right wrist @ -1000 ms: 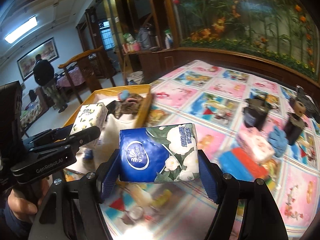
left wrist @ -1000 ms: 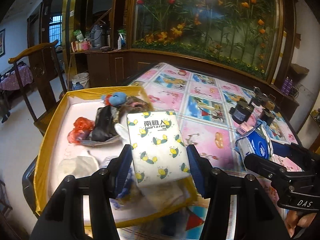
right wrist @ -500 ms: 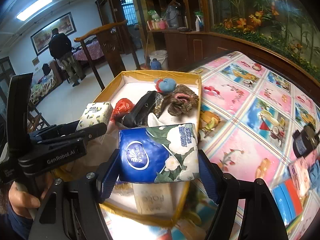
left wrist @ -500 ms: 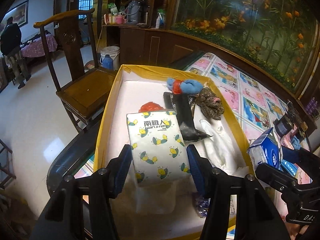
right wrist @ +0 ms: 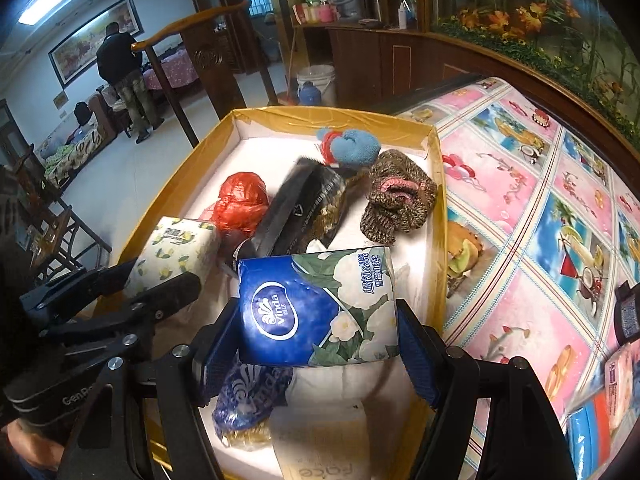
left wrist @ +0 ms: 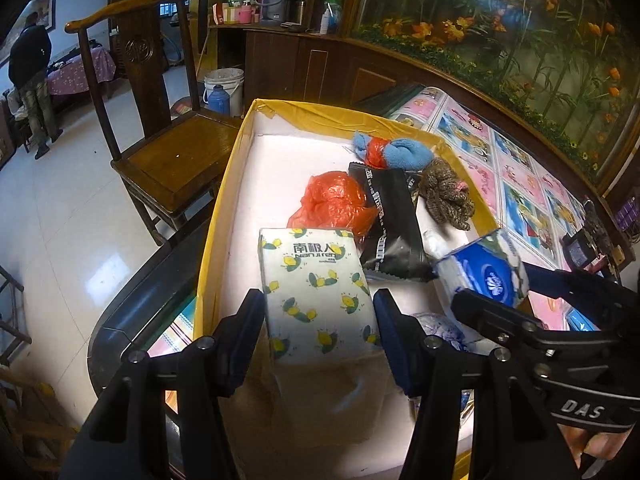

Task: Organize soft objects
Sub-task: 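Lower both tissue packs into the yellow box and open both tools, then withdraw both open tools from the box, then grasp the blue-red sponge pack with the left tool while the right tool grasps the multicolour sponge pack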

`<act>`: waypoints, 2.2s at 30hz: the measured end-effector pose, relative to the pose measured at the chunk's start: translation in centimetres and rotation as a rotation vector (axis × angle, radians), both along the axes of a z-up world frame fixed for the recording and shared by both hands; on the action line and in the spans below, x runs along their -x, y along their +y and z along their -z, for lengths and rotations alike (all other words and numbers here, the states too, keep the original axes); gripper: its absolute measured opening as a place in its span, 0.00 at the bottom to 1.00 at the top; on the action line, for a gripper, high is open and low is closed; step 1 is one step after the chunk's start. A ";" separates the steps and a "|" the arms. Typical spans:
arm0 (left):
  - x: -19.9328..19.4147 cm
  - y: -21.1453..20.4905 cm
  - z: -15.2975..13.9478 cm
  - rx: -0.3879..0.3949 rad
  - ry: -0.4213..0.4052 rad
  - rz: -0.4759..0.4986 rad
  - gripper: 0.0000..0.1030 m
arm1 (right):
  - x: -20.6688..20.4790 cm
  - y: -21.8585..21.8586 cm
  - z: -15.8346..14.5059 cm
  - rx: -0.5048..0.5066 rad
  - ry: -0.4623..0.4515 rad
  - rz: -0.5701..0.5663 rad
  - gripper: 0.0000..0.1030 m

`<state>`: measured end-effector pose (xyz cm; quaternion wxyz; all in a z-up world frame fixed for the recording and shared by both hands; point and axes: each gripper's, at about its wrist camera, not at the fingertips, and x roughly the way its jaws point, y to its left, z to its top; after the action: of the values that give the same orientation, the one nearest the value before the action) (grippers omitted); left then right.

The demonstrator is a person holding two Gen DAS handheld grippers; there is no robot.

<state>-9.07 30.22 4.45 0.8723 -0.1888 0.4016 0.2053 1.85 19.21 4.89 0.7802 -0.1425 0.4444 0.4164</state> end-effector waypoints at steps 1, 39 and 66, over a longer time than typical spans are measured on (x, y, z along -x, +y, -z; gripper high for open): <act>0.1 0.1 0.0 -0.004 0.001 -0.006 0.54 | -0.1 0.1 0.1 0.002 0.008 0.003 0.77; -2.0 -14.3 -4.7 -0.064 -0.095 0.325 0.76 | -4.5 -32.7 -1.5 -0.284 0.045 0.507 0.86; -12.8 -25.8 0.5 0.067 0.150 0.561 0.83 | -4.3 -40.1 1.9 -0.440 0.242 0.685 0.87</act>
<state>3.68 4.38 3.92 0.8563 -0.0833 0.5078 -0.0439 6.18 -20.90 2.97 0.8276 0.2333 0.4550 0.2317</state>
